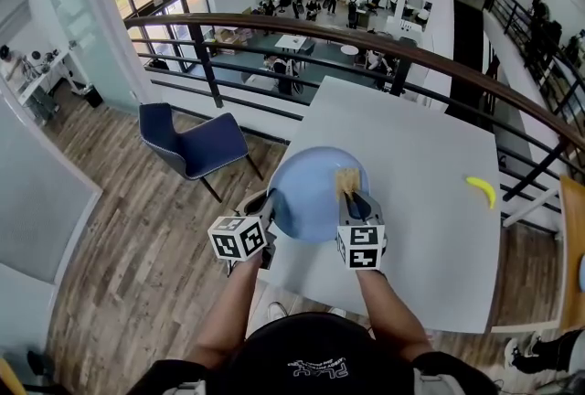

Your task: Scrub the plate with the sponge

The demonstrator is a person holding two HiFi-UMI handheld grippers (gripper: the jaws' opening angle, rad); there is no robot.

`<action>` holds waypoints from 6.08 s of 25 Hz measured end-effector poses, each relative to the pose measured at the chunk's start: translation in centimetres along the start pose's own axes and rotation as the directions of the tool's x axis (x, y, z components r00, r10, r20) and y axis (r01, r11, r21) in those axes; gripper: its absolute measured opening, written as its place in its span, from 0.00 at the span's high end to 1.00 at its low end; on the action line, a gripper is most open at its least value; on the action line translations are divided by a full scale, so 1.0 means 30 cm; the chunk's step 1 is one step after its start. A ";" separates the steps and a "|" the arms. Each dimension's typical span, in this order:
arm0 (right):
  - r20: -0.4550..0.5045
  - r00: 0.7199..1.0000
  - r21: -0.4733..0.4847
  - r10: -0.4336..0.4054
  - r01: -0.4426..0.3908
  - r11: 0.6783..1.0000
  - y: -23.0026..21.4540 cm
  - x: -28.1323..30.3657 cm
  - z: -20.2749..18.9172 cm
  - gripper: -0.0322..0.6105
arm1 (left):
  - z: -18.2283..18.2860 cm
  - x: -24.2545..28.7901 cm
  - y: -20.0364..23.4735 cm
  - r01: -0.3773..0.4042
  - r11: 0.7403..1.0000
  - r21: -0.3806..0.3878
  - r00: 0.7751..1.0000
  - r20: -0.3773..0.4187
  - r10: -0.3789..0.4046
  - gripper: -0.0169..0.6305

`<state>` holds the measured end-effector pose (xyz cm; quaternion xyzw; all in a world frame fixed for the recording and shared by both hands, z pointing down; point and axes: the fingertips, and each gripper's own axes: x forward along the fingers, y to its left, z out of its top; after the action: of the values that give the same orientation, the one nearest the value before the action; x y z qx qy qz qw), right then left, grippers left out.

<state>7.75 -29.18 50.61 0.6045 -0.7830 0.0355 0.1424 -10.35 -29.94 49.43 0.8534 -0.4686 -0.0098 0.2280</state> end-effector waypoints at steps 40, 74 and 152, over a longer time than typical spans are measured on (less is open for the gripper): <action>-0.078 0.937 -0.083 0.341 -0.347 0.934 0.493 0.014 -0.065 0.86 | 0.074 -0.035 0.127 -0.072 0.996 -0.045 0.995 0.072 0.075 0.93; 0.024 0.994 -0.026 0.104 -0.103 0.994 0.059 -0.003 -0.003 0.86 | -0.007 -0.009 0.069 -0.045 0.998 -0.048 0.999 0.014 0.045 0.93; -0.253 0.947 0.098 0.196 -0.176 0.979 0.157 -0.078 -0.489 0.86 | -0.936 -0.025 0.152 -0.237 0.954 -0.183 0.830 -0.548 0.102 0.74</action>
<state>6.43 -22.39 64.58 0.5227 -0.8090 0.1574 0.2180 -7.94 -20.74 76.25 0.7426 -0.4564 0.1903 0.4516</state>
